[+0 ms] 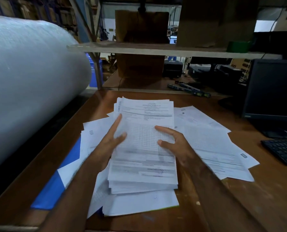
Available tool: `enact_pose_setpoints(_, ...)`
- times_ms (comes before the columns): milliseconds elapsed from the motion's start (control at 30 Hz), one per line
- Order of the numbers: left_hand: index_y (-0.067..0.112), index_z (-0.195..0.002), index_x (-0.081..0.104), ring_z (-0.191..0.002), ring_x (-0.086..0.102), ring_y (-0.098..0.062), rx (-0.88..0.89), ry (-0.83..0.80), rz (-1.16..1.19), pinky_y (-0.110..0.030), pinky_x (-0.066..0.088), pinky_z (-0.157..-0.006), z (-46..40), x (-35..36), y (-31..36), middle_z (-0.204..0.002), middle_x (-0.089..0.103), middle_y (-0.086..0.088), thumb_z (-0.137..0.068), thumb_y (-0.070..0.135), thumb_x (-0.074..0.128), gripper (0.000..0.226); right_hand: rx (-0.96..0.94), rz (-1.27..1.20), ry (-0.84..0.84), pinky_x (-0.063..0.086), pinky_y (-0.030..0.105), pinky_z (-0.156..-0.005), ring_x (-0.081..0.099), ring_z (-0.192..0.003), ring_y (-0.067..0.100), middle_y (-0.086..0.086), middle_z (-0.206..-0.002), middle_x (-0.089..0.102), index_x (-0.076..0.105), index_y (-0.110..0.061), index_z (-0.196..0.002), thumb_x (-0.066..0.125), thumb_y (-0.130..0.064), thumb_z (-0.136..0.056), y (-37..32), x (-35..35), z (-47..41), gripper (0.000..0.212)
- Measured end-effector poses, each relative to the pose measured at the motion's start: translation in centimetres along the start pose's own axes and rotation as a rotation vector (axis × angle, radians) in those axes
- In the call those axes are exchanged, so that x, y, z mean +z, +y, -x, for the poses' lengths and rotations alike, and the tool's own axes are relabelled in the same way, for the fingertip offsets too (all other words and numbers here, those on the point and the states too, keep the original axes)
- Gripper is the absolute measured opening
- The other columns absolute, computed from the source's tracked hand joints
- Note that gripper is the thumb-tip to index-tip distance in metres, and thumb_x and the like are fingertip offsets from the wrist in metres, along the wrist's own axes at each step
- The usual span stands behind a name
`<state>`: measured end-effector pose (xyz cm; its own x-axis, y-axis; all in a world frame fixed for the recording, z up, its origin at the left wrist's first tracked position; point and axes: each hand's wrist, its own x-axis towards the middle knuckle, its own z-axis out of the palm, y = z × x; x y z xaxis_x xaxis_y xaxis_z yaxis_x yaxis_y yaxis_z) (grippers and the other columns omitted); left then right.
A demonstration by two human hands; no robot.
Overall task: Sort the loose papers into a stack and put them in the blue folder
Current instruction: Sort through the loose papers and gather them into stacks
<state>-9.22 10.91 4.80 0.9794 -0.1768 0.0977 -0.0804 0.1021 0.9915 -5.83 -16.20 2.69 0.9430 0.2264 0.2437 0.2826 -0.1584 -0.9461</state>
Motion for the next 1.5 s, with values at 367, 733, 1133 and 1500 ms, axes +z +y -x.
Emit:
enact_pose_setpoints(367,0.035,-0.138,0.063,-0.128,0.060,-0.030,0.035,0.073,0.026,-0.054,0.053,-0.102,-0.1,-2.9,-3.2,-0.141,0.063,0.006,-0.088,-0.007,0.065,0.066,0.038,0.254,-0.091,0.039,0.008,-0.104,0.043,-0.122,-0.023,-0.022,-0.143,0.051,0.054,-0.039,-0.144,0.079,-0.036,-0.088,-1.2,2.1,-0.4,0.061)
enact_pose_setpoints(733,0.022,-0.130,0.069,-0.125,0.062,-0.010,-0.033,0.060,-0.015,-0.021,0.057,-0.092,-1.5,-3.1,-5.0,-0.138,0.065,0.013,-0.091,-0.014,0.057,0.055,0.173,0.262,-0.129,0.044,0.006,-0.094,0.054,-0.118,-0.016,-0.018,-0.140,0.057,0.061,-0.029,-0.139,0.071,-0.029,-0.096,1.2,-0.9,-0.2,0.044)
enact_pose_setpoints(1133,0.029,-0.123,0.070,-0.122,0.057,0.000,0.047,0.184,-0.113,-0.023,0.044,-0.095,-2.9,-3.5,-5.7,-0.138,0.061,0.020,-0.092,-0.014,0.053,0.056,0.369,0.922,0.082,0.042,0.051,-0.104,0.058,-0.104,0.019,-0.005,-0.100,0.060,0.060,-0.027,-0.086,0.044,-0.069,-0.095,5.8,-6.0,1.0,0.046)
enact_pose_setpoints(1500,0.027,-0.120,0.074,-0.137,0.049,-0.020,0.018,0.221,-0.128,-0.041,0.045,-0.107,-2.1,-4.6,-5.9,-0.147,0.057,0.011,-0.091,-0.014,0.057,0.054,0.423,1.050,-0.055,0.020,0.053,-0.121,0.028,-0.150,0.028,0.000,-0.165,0.029,0.035,-0.026,-0.156,0.049,-0.066,-0.095,5.2,-6.7,2.7,0.074)
